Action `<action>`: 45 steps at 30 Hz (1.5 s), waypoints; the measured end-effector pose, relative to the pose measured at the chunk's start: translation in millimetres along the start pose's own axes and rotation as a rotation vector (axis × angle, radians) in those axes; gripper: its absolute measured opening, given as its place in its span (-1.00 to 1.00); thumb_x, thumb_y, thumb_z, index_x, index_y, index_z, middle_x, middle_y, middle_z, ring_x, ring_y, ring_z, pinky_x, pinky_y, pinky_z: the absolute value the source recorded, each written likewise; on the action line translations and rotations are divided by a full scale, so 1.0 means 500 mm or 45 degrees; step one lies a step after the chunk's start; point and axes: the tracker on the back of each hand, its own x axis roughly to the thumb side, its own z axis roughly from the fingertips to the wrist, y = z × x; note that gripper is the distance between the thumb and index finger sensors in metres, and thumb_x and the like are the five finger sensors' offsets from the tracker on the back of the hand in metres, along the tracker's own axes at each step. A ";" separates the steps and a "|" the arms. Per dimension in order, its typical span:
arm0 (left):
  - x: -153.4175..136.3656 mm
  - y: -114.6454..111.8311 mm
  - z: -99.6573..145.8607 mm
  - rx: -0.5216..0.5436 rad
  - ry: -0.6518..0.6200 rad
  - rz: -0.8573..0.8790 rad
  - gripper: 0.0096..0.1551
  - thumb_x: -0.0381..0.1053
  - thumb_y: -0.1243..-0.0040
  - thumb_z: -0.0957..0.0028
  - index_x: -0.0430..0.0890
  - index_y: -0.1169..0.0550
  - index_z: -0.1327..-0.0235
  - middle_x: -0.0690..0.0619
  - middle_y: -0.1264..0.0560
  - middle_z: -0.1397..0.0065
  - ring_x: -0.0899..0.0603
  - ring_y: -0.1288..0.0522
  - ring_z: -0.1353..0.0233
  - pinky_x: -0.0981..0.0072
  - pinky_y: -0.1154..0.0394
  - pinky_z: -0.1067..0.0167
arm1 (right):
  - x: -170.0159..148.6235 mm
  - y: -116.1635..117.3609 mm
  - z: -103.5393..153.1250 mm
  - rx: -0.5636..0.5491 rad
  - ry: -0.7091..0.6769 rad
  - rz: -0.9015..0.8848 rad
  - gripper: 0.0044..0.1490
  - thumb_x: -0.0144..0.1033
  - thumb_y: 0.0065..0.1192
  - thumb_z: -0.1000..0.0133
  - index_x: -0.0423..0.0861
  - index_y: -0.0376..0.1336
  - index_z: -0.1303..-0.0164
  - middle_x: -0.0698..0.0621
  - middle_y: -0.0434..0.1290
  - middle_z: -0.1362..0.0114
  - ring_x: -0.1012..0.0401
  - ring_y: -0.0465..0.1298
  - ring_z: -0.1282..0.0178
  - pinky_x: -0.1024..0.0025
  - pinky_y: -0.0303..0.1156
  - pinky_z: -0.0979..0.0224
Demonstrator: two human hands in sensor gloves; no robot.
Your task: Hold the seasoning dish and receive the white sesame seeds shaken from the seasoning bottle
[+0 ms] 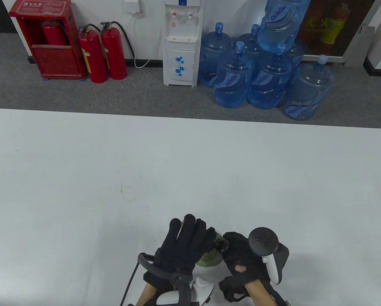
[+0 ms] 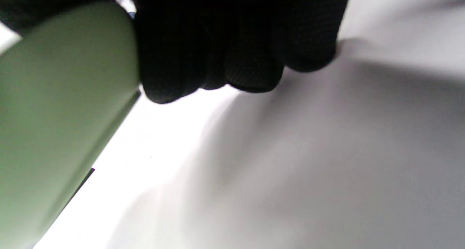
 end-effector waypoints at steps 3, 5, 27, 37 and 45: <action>0.021 -0.048 0.014 -0.253 -0.155 -0.211 -0.26 0.09 -0.74 0.27 0.62 -0.53 -0.09 0.40 -0.37 -0.50 -0.04 -0.31 -0.66 -0.21 -0.13 -0.63 | -0.001 0.003 -0.004 -0.008 -0.003 0.031 -0.48 0.15 0.45 0.00 -0.11 0.56 0.25 0.11 0.46 -0.41 0.12 0.56 -0.31 0.21 0.53 -0.32; 0.007 -0.023 0.004 -0.057 -0.155 -0.208 -0.26 0.15 -0.71 0.27 0.64 -0.51 -0.11 0.41 -0.37 -0.49 -0.03 -0.33 -0.64 -0.18 -0.19 -0.60 | -0.001 0.004 -0.004 0.000 0.003 0.021 -0.48 0.14 0.45 0.00 -0.12 0.56 0.25 0.10 0.46 -0.41 0.11 0.56 -0.31 0.21 0.53 -0.31; -0.002 -0.019 0.000 -0.095 0.042 0.127 -0.25 0.03 -0.73 0.20 0.57 -0.52 -0.13 0.35 -0.32 -0.51 -0.08 -0.24 -0.66 -0.22 -0.07 -0.62 | 0.002 0.001 0.000 -0.004 -0.015 0.014 -0.48 0.15 0.44 0.00 -0.11 0.56 0.25 0.11 0.46 -0.42 0.12 0.56 -0.31 0.21 0.53 -0.32; 0.014 -0.046 0.013 -0.209 -0.141 -0.122 -0.26 0.14 -0.73 0.28 0.64 -0.53 -0.09 0.41 -0.39 -0.48 -0.02 -0.35 -0.64 -0.20 -0.17 -0.61 | -0.002 0.003 -0.005 -0.008 0.000 0.025 -0.47 0.15 0.45 0.00 -0.11 0.56 0.25 0.11 0.46 -0.42 0.12 0.56 -0.31 0.21 0.53 -0.31; -0.001 -0.011 0.004 -0.044 -0.095 -0.121 -0.26 0.16 -0.71 0.26 0.63 -0.51 -0.12 0.40 -0.37 -0.49 -0.03 -0.34 -0.63 -0.18 -0.18 -0.60 | -0.002 0.006 0.000 -0.001 0.000 0.021 -0.48 0.15 0.45 0.00 -0.11 0.56 0.25 0.11 0.46 -0.42 0.12 0.56 -0.31 0.21 0.53 -0.32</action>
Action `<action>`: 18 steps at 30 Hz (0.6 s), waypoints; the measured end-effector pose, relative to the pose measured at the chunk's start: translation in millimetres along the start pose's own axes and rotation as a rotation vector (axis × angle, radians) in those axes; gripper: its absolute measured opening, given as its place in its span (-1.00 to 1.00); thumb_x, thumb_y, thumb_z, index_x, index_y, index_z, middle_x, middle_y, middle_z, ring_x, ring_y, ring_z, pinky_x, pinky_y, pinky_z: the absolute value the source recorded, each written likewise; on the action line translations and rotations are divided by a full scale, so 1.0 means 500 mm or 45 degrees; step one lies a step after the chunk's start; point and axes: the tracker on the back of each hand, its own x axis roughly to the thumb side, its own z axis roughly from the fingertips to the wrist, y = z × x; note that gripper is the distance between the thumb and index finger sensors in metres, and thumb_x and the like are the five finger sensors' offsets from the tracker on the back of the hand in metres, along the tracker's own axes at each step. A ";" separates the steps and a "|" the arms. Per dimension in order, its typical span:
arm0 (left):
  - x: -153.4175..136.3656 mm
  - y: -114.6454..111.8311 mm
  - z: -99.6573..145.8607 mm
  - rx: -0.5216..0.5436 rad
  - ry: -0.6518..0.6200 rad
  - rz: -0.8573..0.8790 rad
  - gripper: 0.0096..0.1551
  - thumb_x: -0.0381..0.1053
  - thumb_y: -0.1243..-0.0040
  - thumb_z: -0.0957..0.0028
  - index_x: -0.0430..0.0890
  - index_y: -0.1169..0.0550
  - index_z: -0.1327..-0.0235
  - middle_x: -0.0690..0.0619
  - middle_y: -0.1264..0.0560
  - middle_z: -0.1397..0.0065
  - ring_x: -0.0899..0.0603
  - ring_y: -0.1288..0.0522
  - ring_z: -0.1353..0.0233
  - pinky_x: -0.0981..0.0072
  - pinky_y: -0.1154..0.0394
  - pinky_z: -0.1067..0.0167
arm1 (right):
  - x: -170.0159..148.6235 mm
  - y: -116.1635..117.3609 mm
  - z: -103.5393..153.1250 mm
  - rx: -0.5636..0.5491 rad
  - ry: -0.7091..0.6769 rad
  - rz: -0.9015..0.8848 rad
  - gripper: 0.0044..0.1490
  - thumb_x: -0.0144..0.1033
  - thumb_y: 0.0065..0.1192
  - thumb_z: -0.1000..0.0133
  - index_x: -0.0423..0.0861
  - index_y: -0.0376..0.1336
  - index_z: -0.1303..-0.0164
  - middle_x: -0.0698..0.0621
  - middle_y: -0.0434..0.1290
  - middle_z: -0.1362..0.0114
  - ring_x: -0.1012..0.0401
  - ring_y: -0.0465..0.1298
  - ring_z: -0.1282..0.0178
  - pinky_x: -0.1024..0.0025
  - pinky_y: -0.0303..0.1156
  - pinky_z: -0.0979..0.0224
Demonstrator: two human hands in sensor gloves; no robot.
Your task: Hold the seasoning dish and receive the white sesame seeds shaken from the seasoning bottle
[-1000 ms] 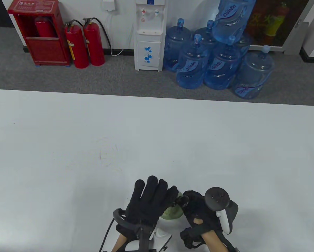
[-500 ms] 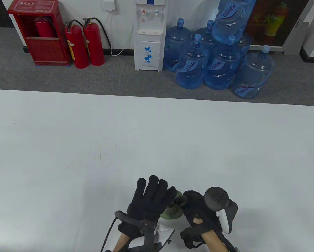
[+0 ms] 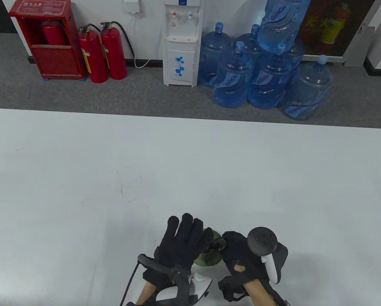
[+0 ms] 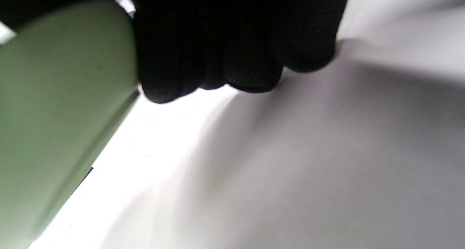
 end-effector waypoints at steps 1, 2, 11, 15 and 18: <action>-0.008 0.006 0.000 0.019 0.094 0.145 -0.26 0.10 -0.72 0.24 0.60 -0.51 -0.13 0.37 -0.35 -0.50 -0.06 -0.30 -0.64 -0.20 -0.15 -0.60 | 0.002 -0.001 0.001 0.001 -0.008 -0.008 -0.48 0.15 0.45 0.00 -0.11 0.56 0.25 0.11 0.45 -0.42 0.12 0.56 -0.31 0.21 0.53 -0.32; 0.000 -0.007 -0.001 -0.079 0.103 0.240 -0.26 0.04 -0.73 0.22 0.57 -0.53 -0.13 0.35 -0.34 -0.51 -0.08 -0.27 -0.65 -0.22 -0.09 -0.62 | 0.003 -0.002 0.001 -0.004 -0.014 -0.003 -0.48 0.15 0.45 0.00 -0.11 0.56 0.25 0.11 0.46 -0.42 0.11 0.56 -0.32 0.21 0.53 -0.32; 0.019 -0.037 0.006 -0.253 -0.027 0.027 -0.26 0.10 -0.74 0.27 0.61 -0.54 -0.10 0.39 -0.39 -0.49 -0.04 -0.34 -0.65 -0.22 -0.13 -0.63 | -0.003 -0.004 -0.005 -0.020 0.001 0.014 -0.48 0.15 0.45 0.00 -0.11 0.56 0.25 0.11 0.46 -0.42 0.12 0.56 -0.31 0.21 0.53 -0.32; -0.008 0.000 -0.004 -0.023 0.147 0.243 -0.26 0.07 -0.72 0.21 0.57 -0.51 -0.15 0.34 -0.34 -0.51 -0.08 -0.28 -0.65 -0.22 -0.11 -0.61 | 0.001 -0.006 -0.003 -0.011 -0.010 -0.012 -0.47 0.15 0.45 0.00 -0.11 0.56 0.25 0.11 0.46 -0.42 0.11 0.56 -0.31 0.21 0.53 -0.32; 0.016 -0.030 0.005 -0.185 -0.032 -0.004 -0.26 0.13 -0.73 0.28 0.62 -0.53 -0.10 0.40 -0.39 -0.49 -0.03 -0.35 -0.64 -0.21 -0.15 -0.63 | -0.001 -0.001 -0.005 -0.019 -0.004 0.025 -0.48 0.15 0.45 0.00 -0.11 0.56 0.26 0.11 0.46 -0.42 0.12 0.56 -0.31 0.21 0.53 -0.32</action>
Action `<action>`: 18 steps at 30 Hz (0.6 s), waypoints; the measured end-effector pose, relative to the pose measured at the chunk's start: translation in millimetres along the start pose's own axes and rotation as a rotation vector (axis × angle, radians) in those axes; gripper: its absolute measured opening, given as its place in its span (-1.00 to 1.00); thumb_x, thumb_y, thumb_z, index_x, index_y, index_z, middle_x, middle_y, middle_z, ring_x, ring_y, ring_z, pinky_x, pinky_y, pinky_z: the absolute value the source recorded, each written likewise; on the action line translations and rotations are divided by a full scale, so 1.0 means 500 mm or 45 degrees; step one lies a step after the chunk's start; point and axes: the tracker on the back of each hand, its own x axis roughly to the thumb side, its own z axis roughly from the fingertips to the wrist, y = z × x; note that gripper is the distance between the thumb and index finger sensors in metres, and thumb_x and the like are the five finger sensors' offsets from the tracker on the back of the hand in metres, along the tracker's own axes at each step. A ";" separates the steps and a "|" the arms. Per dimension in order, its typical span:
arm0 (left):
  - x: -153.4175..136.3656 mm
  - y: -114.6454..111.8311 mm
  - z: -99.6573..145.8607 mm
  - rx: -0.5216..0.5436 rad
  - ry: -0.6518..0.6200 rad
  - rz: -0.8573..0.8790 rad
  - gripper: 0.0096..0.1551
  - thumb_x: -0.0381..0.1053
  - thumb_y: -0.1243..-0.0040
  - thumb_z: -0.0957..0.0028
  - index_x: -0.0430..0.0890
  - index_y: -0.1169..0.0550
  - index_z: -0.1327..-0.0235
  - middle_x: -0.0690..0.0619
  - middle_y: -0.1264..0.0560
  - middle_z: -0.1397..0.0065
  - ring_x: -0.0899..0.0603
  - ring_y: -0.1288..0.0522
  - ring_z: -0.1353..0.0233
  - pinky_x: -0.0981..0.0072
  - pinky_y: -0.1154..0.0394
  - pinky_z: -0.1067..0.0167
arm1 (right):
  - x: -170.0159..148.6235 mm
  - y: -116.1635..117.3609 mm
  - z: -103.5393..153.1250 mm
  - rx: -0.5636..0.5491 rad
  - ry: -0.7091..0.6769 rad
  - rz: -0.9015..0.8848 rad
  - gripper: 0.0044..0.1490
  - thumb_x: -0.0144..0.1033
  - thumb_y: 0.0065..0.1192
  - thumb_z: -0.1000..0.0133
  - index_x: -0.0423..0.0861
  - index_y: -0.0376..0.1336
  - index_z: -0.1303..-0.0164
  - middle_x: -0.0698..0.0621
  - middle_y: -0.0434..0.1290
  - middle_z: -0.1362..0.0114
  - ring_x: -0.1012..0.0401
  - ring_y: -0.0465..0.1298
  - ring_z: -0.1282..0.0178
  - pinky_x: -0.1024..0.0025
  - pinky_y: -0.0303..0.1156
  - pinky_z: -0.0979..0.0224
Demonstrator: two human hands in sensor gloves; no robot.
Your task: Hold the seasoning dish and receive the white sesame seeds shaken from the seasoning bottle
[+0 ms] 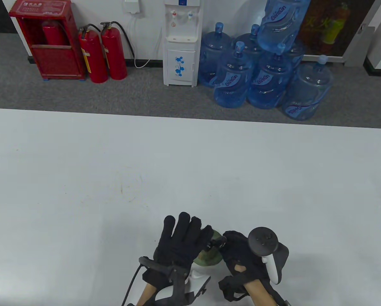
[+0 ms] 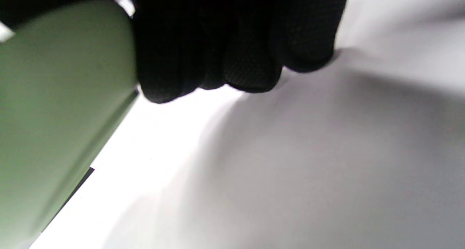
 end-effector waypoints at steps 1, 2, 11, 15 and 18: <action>-0.009 0.017 -0.003 0.116 0.004 -0.018 -0.25 0.17 -0.71 0.28 0.64 -0.52 -0.11 0.40 -0.39 -0.48 -0.03 -0.37 -0.63 -0.19 -0.19 -0.60 | 0.000 0.000 0.001 0.006 0.004 -0.012 -0.48 0.15 0.45 0.00 -0.11 0.56 0.26 0.11 0.46 -0.42 0.11 0.56 -0.31 0.21 0.53 -0.31; -0.021 0.032 -0.002 0.171 0.074 0.043 -0.25 0.16 -0.71 0.26 0.63 -0.50 -0.13 0.39 -0.37 -0.49 -0.04 -0.34 -0.63 -0.19 -0.18 -0.60 | 0.000 -0.001 0.002 0.009 0.003 -0.026 -0.48 0.15 0.45 0.00 -0.11 0.56 0.26 0.10 0.46 -0.41 0.11 0.56 -0.31 0.21 0.53 -0.32; -0.009 0.016 -0.011 0.025 0.109 0.226 -0.25 0.03 -0.74 0.23 0.57 -0.54 -0.13 0.35 -0.35 -0.51 -0.09 -0.27 -0.66 -0.24 -0.06 -0.64 | -0.001 -0.006 0.000 -0.008 -0.006 -0.027 -0.48 0.15 0.44 0.00 -0.11 0.56 0.25 0.11 0.46 -0.42 0.12 0.56 -0.31 0.21 0.53 -0.32; -0.017 0.036 -0.007 0.173 0.070 0.033 -0.26 0.16 -0.71 0.28 0.64 -0.51 -0.11 0.41 -0.38 -0.49 -0.03 -0.35 -0.63 -0.18 -0.18 -0.60 | -0.003 -0.004 0.001 0.006 0.001 -0.034 -0.48 0.14 0.45 0.00 -0.12 0.56 0.26 0.10 0.46 -0.42 0.11 0.56 -0.31 0.20 0.53 -0.31; 0.001 0.006 -0.011 -0.051 0.063 0.147 -0.26 0.03 -0.74 0.24 0.57 -0.55 -0.12 0.36 -0.36 -0.51 -0.08 -0.28 -0.66 -0.24 -0.06 -0.64 | 0.000 -0.004 0.002 -0.006 -0.016 -0.019 -0.48 0.15 0.45 0.00 -0.11 0.56 0.25 0.11 0.46 -0.42 0.12 0.56 -0.32 0.21 0.53 -0.32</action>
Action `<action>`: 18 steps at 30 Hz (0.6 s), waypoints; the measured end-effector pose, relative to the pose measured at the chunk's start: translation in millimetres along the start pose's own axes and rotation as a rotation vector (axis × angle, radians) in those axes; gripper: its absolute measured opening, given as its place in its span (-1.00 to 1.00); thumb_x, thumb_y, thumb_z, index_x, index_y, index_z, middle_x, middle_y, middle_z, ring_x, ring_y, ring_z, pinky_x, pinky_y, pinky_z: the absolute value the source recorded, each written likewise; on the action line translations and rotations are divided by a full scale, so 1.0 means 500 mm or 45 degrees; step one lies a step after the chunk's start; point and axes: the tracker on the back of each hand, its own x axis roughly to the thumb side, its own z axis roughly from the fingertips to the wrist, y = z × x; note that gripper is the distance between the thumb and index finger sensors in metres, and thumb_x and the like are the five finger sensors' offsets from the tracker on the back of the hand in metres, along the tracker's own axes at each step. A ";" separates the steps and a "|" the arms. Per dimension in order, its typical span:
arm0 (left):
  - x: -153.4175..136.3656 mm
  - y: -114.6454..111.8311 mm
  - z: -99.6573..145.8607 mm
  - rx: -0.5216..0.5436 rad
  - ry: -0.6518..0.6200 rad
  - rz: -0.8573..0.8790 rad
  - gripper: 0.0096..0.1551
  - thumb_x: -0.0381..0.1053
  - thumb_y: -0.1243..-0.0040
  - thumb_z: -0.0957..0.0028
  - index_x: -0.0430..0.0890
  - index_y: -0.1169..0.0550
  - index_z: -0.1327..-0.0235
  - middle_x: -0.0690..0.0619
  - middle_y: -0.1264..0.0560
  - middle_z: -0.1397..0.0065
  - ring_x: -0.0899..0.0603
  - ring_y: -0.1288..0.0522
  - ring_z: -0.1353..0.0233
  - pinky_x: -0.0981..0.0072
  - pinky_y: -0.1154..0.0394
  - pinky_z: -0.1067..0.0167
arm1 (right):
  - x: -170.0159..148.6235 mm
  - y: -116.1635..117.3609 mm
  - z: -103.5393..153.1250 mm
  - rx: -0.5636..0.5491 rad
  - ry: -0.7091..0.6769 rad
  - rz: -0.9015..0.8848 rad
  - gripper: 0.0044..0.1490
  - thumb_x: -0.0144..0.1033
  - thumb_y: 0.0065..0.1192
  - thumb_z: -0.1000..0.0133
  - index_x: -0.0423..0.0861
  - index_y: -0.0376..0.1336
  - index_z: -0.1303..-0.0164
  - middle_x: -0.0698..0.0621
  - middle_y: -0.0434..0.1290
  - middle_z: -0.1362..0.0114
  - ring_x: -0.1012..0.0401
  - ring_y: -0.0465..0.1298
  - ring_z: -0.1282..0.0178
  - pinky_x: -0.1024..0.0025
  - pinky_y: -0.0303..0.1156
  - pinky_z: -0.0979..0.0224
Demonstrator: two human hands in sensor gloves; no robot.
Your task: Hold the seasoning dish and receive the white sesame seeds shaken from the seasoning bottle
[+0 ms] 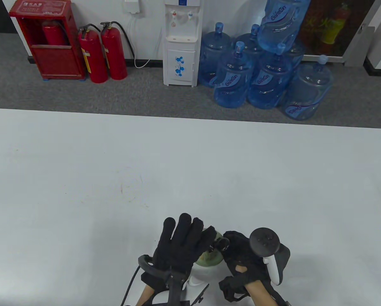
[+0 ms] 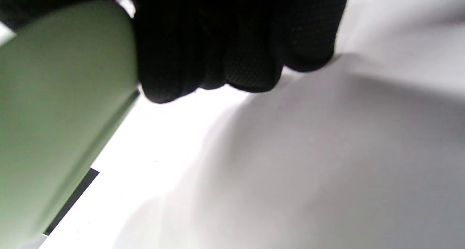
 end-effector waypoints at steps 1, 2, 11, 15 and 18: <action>0.005 -0.008 0.006 -0.038 -0.047 -0.134 -0.25 0.08 -0.74 0.28 0.62 -0.54 -0.09 0.40 -0.38 -0.49 -0.05 -0.32 -0.65 -0.23 -0.10 -0.64 | -0.002 0.002 -0.001 0.003 0.004 0.010 -0.48 0.15 0.45 0.00 -0.10 0.56 0.25 0.11 0.46 -0.42 0.12 0.56 -0.32 0.22 0.53 -0.32; 0.000 0.005 0.007 0.109 -0.092 -0.207 -0.26 0.15 -0.73 0.31 0.65 -0.53 -0.08 0.43 -0.40 -0.48 -0.02 -0.36 -0.63 -0.20 -0.17 -0.62 | -0.003 0.004 -0.001 0.010 0.013 0.008 -0.47 0.15 0.45 0.01 -0.11 0.56 0.25 0.11 0.46 -0.42 0.12 0.56 -0.31 0.21 0.53 -0.31; -0.013 0.042 0.007 0.286 0.034 -0.038 -0.26 0.10 -0.72 0.24 0.61 -0.51 -0.12 0.38 -0.35 -0.50 -0.07 -0.29 -0.64 -0.21 -0.12 -0.61 | -0.002 0.000 0.000 0.005 0.014 -0.015 -0.48 0.14 0.45 0.00 -0.12 0.56 0.25 0.10 0.46 -0.42 0.11 0.56 -0.31 0.20 0.53 -0.32; 0.014 0.010 0.011 0.161 -0.139 -0.267 -0.26 0.16 -0.72 0.31 0.67 -0.53 -0.07 0.44 -0.39 -0.48 -0.02 -0.35 -0.64 -0.19 -0.17 -0.61 | -0.004 0.003 -0.003 0.000 0.016 0.019 -0.47 0.14 0.45 0.01 -0.12 0.56 0.25 0.10 0.46 -0.41 0.11 0.56 -0.31 0.21 0.53 -0.31; -0.012 0.037 0.003 0.233 0.058 0.078 -0.26 0.06 -0.73 0.22 0.58 -0.52 -0.12 0.36 -0.33 -0.51 -0.08 -0.26 -0.66 -0.22 -0.09 -0.61 | 0.000 0.000 0.000 0.003 0.003 -0.004 -0.48 0.14 0.45 0.00 -0.11 0.56 0.25 0.11 0.46 -0.42 0.12 0.56 -0.31 0.21 0.53 -0.32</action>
